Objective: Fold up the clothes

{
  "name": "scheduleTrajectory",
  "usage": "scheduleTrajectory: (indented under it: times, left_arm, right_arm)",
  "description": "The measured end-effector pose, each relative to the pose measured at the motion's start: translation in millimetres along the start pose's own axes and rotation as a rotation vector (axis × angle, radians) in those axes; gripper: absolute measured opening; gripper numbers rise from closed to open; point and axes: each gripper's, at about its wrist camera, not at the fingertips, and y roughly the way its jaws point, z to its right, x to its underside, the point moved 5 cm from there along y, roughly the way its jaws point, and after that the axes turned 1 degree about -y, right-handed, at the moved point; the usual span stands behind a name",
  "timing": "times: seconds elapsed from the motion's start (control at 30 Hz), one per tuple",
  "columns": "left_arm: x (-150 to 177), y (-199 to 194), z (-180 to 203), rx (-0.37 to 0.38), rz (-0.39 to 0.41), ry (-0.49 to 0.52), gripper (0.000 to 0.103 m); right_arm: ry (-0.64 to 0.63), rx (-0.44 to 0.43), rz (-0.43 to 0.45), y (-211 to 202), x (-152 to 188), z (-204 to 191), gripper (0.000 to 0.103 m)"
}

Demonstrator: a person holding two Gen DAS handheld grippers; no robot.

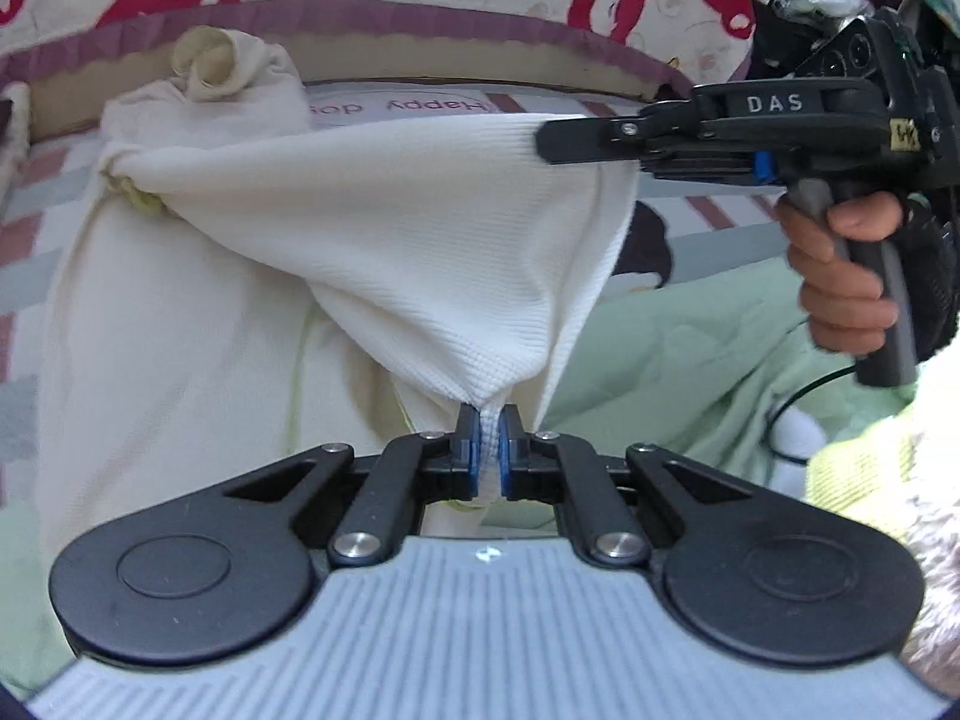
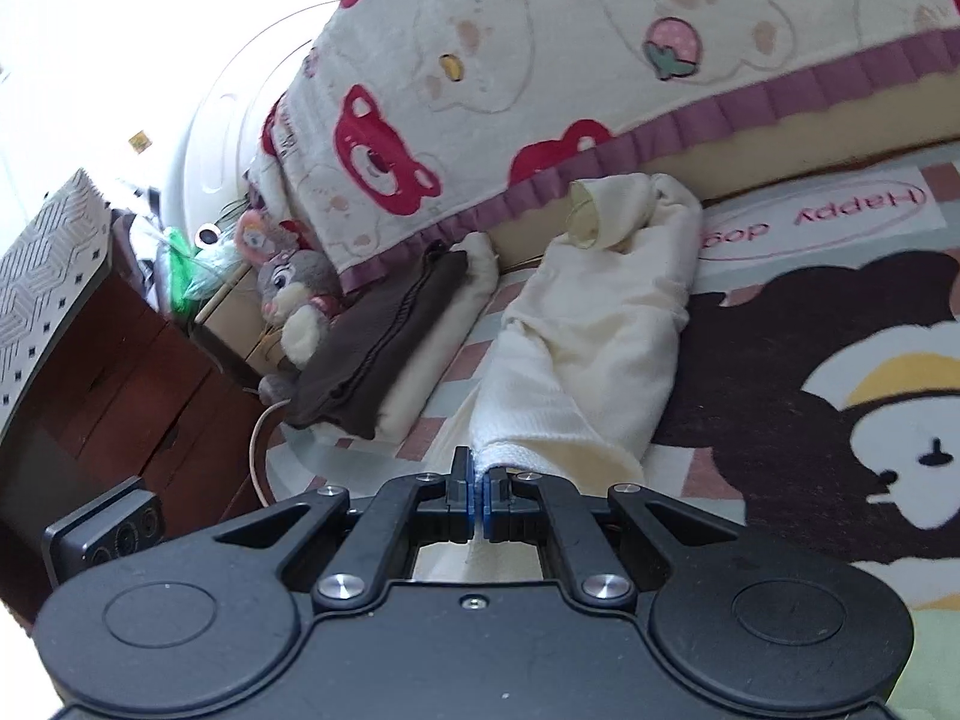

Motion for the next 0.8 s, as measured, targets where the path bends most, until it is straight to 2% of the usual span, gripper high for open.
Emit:
scheduleTrajectory:
  times: [0.07,0.17,0.2,0.27,0.33,0.43,0.5,0.53,0.63,0.73,0.8]
  left_arm:
    - [3,6,-1,0.007,-0.005,-0.017,0.005]
    - [10,10,-1,0.061,-0.060,-0.046,0.008]
    - [10,7,-1,0.060,-0.066,-0.046,0.010]
    - [8,-1,0,0.053,-0.066,-0.036,0.020]
    - [1,-17,-8,0.020,-0.009,-0.067,0.041]
    - [-13,-38,-42,-0.071,0.103,-0.196,0.053]
    - [-19,-36,-74,-0.122,0.153,-0.302,0.057]
    - [-20,-31,-88,-0.125,0.156,-0.353,0.058]
    - [-14,3,-109,-0.020,0.059,-0.426,0.060]
    - [-13,33,-106,0.006,-0.052,-0.396,0.060]
    - [-16,42,-101,0.031,-0.069,-0.376,0.058]
  right_arm:
    - [-0.019,-0.014,0.002,1,-1,-6,0.005]
    - [-0.044,-0.035,0.013,2,-4,-13,0.005]
    - [-0.050,-0.038,0.016,1,-5,-15,0.005]
    - [-0.056,-0.047,0.024,0,-7,-17,0.005]
    - [-0.058,-0.064,0.036,-2,-7,-20,0.005]
    - [-0.057,-0.097,0.053,-4,-8,-25,0.005]
    - [-0.043,-0.135,0.066,-3,-9,-28,0.005]
    - [-0.039,-0.154,0.070,-3,-10,-30,0.005]
    - [-0.056,-0.192,0.083,-1,-15,-39,0.005]
    - [-0.060,-0.233,0.100,0,-22,-46,0.005]
    - [-0.056,-0.249,0.103,2,-23,-50,0.005]
